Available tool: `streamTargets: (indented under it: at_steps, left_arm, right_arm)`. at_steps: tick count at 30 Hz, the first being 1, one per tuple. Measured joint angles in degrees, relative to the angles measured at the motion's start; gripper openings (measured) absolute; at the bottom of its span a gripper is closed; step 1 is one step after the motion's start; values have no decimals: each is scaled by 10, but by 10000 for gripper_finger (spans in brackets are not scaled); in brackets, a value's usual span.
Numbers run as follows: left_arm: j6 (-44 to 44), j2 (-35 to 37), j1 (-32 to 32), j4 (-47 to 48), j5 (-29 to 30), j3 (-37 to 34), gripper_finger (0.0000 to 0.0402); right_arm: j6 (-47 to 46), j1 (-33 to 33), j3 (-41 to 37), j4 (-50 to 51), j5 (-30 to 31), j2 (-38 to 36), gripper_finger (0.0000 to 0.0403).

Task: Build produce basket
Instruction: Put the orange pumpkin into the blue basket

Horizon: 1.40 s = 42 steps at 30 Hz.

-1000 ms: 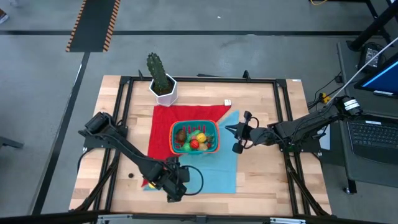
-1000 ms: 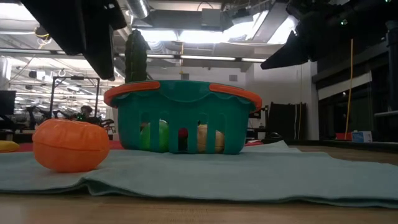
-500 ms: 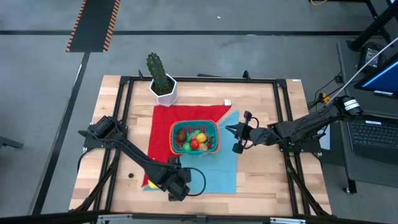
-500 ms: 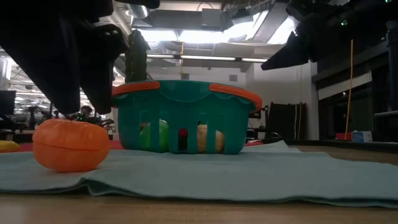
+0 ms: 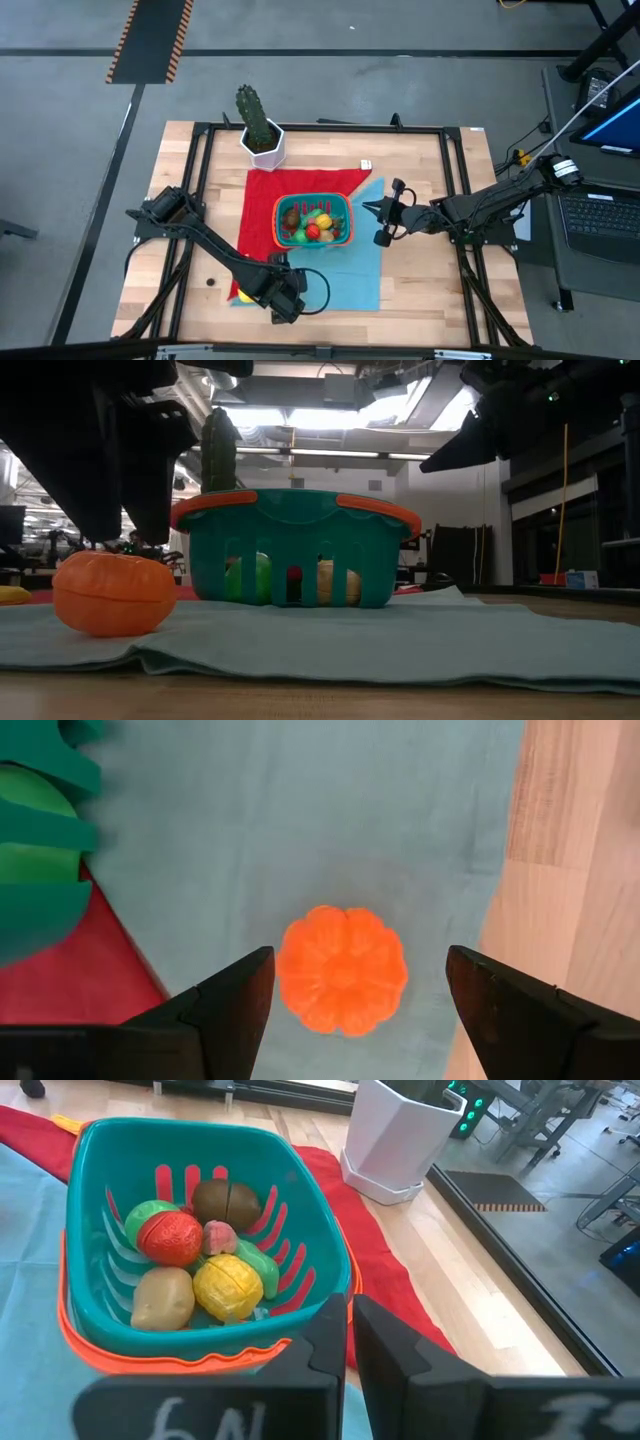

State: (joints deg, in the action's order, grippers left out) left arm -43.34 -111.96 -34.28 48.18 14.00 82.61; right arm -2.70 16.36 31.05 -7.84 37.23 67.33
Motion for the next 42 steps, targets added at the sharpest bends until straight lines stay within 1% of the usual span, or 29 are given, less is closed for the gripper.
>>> streamTargets:
  at_steps: [3,8,13,17,23,42]
  left_arm:
    - [0,-7,0,1,-3,0,286]
    - [-1,-23,2,4,-30,-1,286]
    - [2,-22,2,9,-16,-3,286]
    - [1,-22,3,4,-17,-22,286]
    - [0,-22,3,-45,-22,-51,286]
    - [4,-22,13,-54,-22,-53,286]
  right_arm:
    - [0,0,0,0,0,0,26]
    - [0,0,0,0,0,0,26]
    - [0,0,0,0,0,0,26]
    - [0,0,0,0,0,0,26]
    - [0,0,0,0,0,0,26]
    - [-1,0,0,0,0,0,26]
